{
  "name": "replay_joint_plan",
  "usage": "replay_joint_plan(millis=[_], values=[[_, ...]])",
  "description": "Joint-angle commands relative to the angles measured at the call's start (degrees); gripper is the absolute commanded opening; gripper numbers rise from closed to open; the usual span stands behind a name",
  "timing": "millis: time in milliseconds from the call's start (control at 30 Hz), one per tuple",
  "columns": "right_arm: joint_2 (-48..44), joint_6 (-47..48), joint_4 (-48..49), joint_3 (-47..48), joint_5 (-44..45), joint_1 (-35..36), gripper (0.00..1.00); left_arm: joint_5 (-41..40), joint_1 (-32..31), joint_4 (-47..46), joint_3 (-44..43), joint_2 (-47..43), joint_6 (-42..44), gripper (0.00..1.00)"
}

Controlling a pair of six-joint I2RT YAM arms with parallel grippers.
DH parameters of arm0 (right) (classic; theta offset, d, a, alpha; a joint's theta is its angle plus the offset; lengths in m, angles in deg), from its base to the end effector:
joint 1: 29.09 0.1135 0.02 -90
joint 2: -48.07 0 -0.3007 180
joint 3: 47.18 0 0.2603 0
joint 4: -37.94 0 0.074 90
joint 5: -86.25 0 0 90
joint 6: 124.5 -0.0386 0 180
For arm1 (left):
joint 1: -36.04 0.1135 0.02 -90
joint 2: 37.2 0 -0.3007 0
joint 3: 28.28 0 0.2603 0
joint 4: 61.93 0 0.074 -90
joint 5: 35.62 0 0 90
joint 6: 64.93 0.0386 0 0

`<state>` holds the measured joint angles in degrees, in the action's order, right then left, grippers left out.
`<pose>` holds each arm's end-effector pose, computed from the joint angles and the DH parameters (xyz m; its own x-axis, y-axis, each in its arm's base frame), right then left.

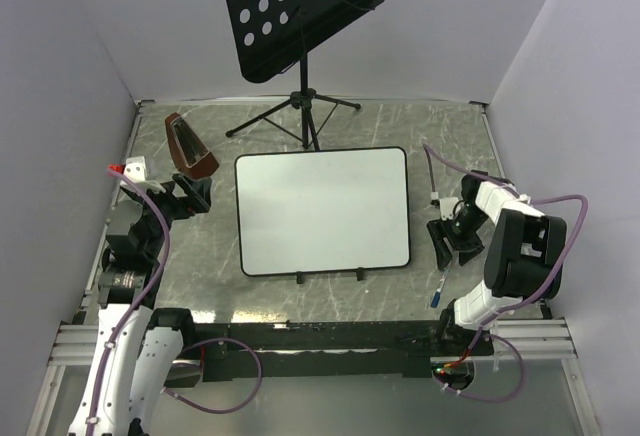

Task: Write a sentence on the whiteboard
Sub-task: Pick up the whiteboard marker at the center of the board.

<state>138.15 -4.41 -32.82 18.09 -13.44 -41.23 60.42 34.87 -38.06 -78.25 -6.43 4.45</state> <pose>0.2417 -0.0453 0.1935 -0.9538 -0.3003 0.0000 -0.2946 0.9358 0.1936 0.1194 -0.0065 0.3438 -0.1203 -0.3478 -0.9298 0.0885 0.9291 -0.3590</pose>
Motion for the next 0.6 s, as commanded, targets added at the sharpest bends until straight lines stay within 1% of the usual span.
replay_joint_plan(millis=[0, 100, 267, 367, 400, 467, 500, 567], values=[[2.99, 1.03, -3.56, 2.02, -1.55, 0.27, 0.69, -1.30, -0.06, -2.20, 0.08, -0.97, 0.50, 0.97], [4.92, 1.03, -4.27, 2.98, -3.05, 1.06, 0.68, -1.56, -0.06, -2.11, 0.08, -1.14, 0.41, 0.97], [7.03, -1.69, -2.96, 4.39, -2.35, 1.68, 0.65, -1.91, -0.06, -2.11, 0.17, -1.58, 0.41, 0.97], [8.09, -4.59, -1.55, 5.27, -0.34, 2.12, 0.55, -1.82, -0.06, -2.20, 0.17, -1.67, 0.41, 0.97], [8.44, -6.08, -0.68, 5.53, -0.15, 2.30, 0.49, -1.74, -0.06, -2.20, 0.17, -1.67, 0.41, 0.97], [9.32, -7.75, 0.38, 5.45, 1.24, 2.91, 0.46, -1.74, -0.06, -2.11, 0.17, -1.76, 0.41, 0.97], [9.49, -8.72, 0.82, 5.28, 1.17, 3.00, 0.42, -1.82, -0.06, -2.11, 0.17, -1.76, 0.41, 0.97], [10.20, -9.51, 2.05, 5.27, 1.60, 3.61, 0.40, -1.91, -0.06, -2.20, 0.17, -1.93, 0.41, 0.97]])
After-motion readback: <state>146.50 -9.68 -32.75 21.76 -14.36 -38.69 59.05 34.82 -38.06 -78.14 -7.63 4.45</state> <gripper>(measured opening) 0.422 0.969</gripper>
